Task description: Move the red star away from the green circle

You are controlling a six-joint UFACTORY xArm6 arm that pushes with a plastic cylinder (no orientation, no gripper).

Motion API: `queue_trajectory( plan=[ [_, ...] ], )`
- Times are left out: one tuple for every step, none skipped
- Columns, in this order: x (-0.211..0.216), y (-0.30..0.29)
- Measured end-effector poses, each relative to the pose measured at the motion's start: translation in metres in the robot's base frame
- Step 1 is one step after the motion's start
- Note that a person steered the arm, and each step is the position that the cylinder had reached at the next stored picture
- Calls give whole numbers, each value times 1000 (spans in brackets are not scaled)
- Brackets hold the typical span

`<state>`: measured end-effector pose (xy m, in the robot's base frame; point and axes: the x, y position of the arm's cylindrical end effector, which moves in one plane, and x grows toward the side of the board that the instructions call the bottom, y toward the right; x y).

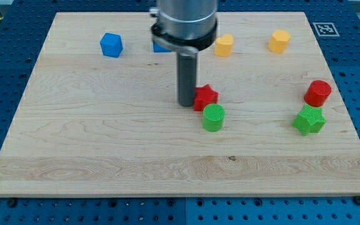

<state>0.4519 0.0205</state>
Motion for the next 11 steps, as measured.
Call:
queue_trajectory(
  plan=[
    [-3, 3],
    [16, -19],
    [21, 0],
    [13, 46],
    [-9, 90],
    [-10, 70],
    [-33, 63],
    [-50, 116],
    [-50, 159],
    [-49, 151],
    [-49, 159]
  ],
)
